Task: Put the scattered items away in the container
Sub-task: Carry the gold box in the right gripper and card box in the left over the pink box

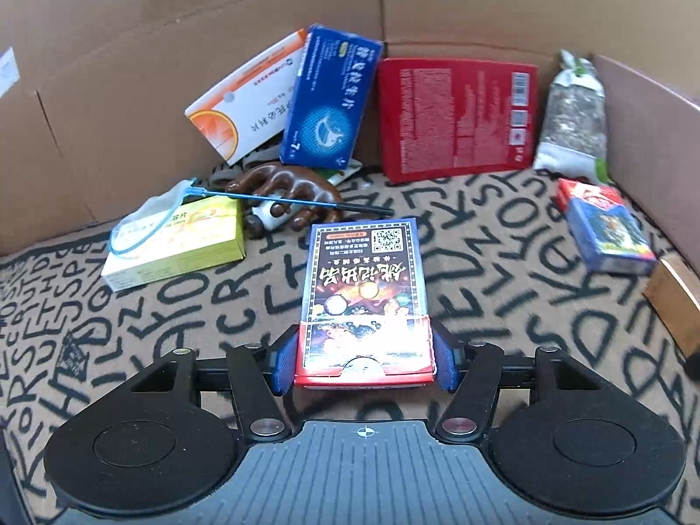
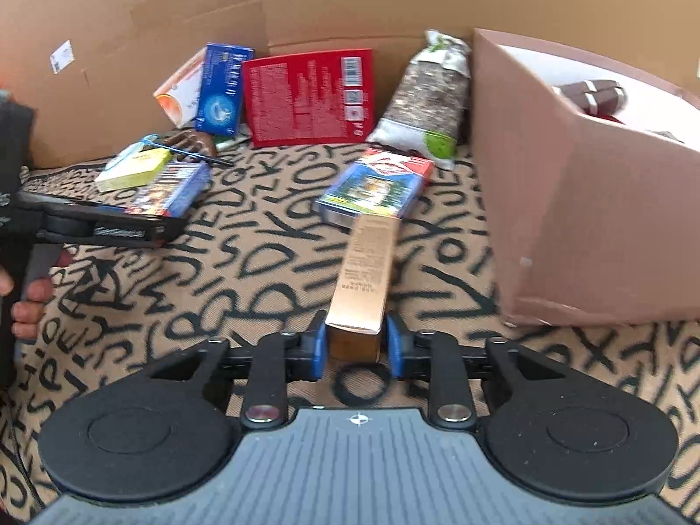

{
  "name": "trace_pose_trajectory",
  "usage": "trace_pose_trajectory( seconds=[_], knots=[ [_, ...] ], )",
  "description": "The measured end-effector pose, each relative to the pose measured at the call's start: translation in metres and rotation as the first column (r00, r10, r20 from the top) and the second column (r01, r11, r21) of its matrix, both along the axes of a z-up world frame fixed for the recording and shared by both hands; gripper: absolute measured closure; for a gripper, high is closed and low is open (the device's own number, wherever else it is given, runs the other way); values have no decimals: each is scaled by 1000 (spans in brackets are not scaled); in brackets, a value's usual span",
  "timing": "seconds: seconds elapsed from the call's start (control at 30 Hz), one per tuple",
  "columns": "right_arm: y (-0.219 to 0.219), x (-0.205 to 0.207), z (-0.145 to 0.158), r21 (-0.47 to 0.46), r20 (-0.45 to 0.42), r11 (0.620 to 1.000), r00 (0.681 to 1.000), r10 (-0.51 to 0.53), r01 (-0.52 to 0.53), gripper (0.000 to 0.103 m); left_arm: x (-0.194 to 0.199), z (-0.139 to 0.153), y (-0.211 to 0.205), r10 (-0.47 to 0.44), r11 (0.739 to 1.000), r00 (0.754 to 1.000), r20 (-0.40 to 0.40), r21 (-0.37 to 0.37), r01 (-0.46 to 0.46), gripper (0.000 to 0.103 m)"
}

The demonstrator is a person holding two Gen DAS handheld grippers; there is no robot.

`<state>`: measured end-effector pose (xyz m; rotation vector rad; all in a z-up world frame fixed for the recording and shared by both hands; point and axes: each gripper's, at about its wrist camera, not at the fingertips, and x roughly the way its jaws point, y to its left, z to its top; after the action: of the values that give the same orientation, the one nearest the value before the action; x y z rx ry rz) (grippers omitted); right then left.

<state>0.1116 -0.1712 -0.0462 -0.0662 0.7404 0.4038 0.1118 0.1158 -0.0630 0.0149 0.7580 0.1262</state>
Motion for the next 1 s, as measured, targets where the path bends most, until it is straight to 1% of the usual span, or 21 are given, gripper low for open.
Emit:
trace_pose_trajectory(
  seconds=[0.03, 0.07, 0.13, 0.17, 0.2, 0.23, 0.27, 0.3, 0.37, 0.43, 0.5, 0.53, 0.57, 0.6, 0.63, 0.7, 0.77, 0.8, 0.9, 0.97, 1.0],
  knots=[
    [-4, -1, 1, -5, 0, 1000, 1000, -12, 12, 74, -6, 3, -3, -15, 1000, 1000, 0, -13, 15, 42],
    [-8, -1, 1, -10, 1, 1000, 1000, -24, 24, 73, -11, 6, -6, -43, 998, 999, -3, -47, 43, 41],
    [-11, -3, 3, -17, 4, 999, 999, -42, 42, 72, -21, 11, -15, -96, 993, 995, 6, -74, 96, 39],
    [-11, -3, 5, -19, 13, 999, 999, -44, 45, 70, -24, 12, -20, -95, 994, 995, 11, -44, 95, 37],
    [-9, -4, 6, -21, 25, 999, 999, -41, 41, 63, -27, 13, -26, -92, 996, 996, 17, -11, 92, 36],
    [-7, -4, 7, -23, 36, 999, 999, -37, 38, 54, -26, 13, -28, -78, 997, 997, 22, 20, 78, 28],
    [-5, -5, 8, -24, 48, 999, 998, -33, 35, 51, -25, 12, -30, -64, 997, 998, 28, 50, 62, 28],
    [-2, -5, 8, -34, 58, 999, 998, -29, 31, 48, -23, 12, -29, -51, 997, 998, 22, 53, 50, 27],
    [4, -4, 7, -52, 78, 998, 997, -21, 25, 48, -17, 12, -24, -43, 999, 999, 6, 19, 43, 27],
    [7, 0, 6, -56, 80, 998, 997, -20, 24, 48, -11, 9, -22, -38, 999, 999, -7, 12, 38, 23],
    [7, 5, 4, -48, 65, 999, 998, -16, 19, 48, -7, 6, -20, -21, 1000, 1000, -12, 9, 21, 21],
    [7, 8, 2, -43, 57, 999, 998, -12, 14, 49, -7, 5, -18, -20, 1000, 1000, -12, -1, 20, 22],
    [7, 10, 1, -39, 45, 999, 999, -10, 12, 49, -7, 5, -18, -23, 1000, 1000, -14, -11, 23, 24],
    [6, 12, -1, -33, 29, 999, 999, -13, 14, 49, -7, 5, -17, -35, 999, 999, -14, -22, 34, 34],
    [5, 13, -2, -28, 25, 999, 1000, -16, 17, 51, -8, 6, -18, -53, 998, 998, -16, -30, 52, 38],
    [4, 14, -3, -25, 21, 999, 1000, -20, 20, 54, -8, 6, -21, -68, 998, 997, -21, -16, 68, 38],
    [4, 14, -2, -23, 24, 999, 999, -22, 22, 57, -6, 6, -23, -71, 997, 997, -23, -15, 71, 33],
    [3, 14, -2, -22, 25, 1000, 999, -20, 21, 59, -5, 6, -23, -70, 997, 997, -24, -18, 69, 33],
    [3, 14, -2, -18, 31, 1000, 999, -16, 16, 59, -3, 5, -22, -54, 998, 998, -32, -35, 53, 28],
    [3, 15, -3, -16, 37, 1000, 999, -13, 13, 59, -3, 5, -21, -50, 998, 998, -35, -43, 49, 28],
    [3, 16, -4, -13, 40, 1000, 999, -11, 12, 60, -3, 5, -20, -53, 998, 998, -34, -44, 52, 30]
  ],
)
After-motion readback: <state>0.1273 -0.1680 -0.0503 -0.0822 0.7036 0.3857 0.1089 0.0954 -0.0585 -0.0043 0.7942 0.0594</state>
